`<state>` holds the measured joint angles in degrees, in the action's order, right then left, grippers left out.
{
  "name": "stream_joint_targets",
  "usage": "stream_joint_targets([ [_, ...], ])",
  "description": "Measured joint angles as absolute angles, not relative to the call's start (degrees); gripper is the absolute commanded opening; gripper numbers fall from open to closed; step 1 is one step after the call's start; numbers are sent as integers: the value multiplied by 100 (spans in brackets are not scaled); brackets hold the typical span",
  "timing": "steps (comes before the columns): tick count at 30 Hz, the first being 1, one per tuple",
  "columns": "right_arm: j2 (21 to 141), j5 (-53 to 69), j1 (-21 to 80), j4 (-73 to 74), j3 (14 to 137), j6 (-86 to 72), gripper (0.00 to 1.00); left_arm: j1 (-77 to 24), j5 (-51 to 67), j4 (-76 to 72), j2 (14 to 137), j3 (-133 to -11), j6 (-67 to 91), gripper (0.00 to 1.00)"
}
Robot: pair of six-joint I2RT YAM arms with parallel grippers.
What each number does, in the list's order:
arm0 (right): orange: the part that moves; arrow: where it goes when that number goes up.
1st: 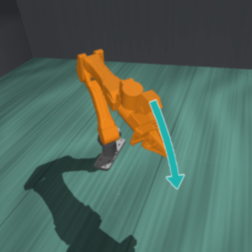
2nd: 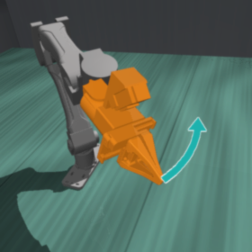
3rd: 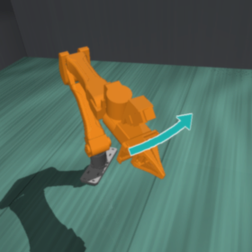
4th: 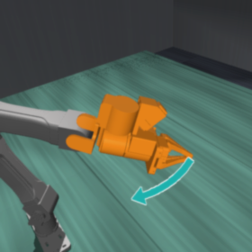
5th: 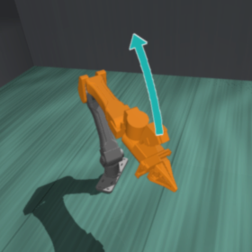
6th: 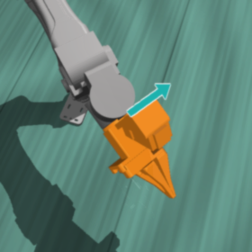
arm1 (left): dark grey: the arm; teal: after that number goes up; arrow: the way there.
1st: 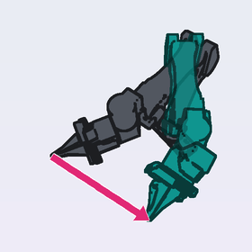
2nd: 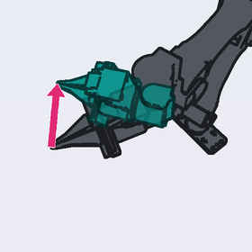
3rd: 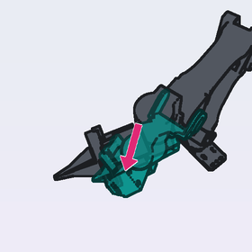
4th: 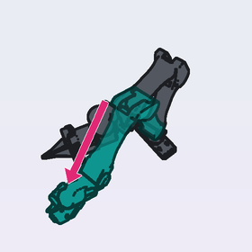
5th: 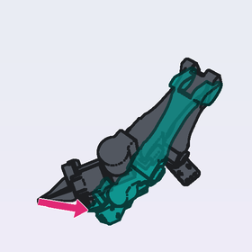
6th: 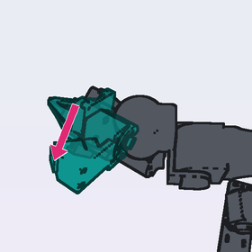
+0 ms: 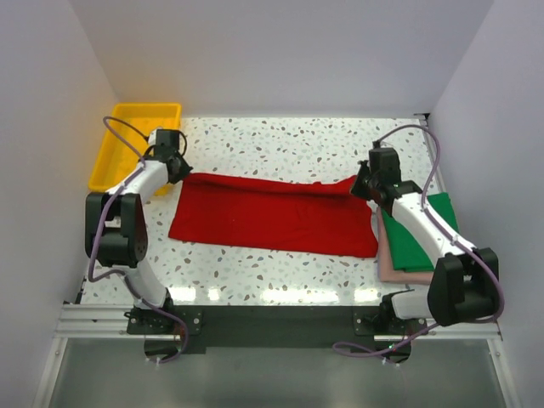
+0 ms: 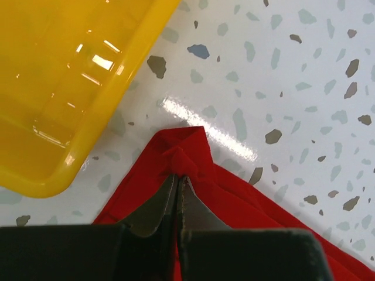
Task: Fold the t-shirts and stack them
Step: Fold the tshirt
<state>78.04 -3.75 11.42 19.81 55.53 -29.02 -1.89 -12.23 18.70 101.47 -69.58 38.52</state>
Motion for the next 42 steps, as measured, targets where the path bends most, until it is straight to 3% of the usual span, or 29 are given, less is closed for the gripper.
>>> stream_joint_targets([
  [23,6611,102,1173,1857,4056,-3197,0,-189,-1323,1673,9135,-5505,4268,3],
  [25,6554,134,1177,1828,3903,-3218,6,-187,-1337,1671,9059,-5371,4313,13],
  [28,6475,193,1179,1831,3680,-3242,29,-180,-1339,1636,8875,-5177,4421,36],
  [29,6447,222,1179,1848,3634,-3253,42,-174,-1337,1627,8788,-5111,4418,40],
  [32,6287,246,1184,1933,3607,-3229,56,-148,-1315,1592,8475,-4958,4453,47],
  [38,5898,246,1188,1962,3682,-3179,60,-141,-1107,1358,8009,-4915,4442,46],
  [42,6464,255,1188,1870,4001,-3107,60,-198,-1011,1332,8329,-5089,4438,41],
])
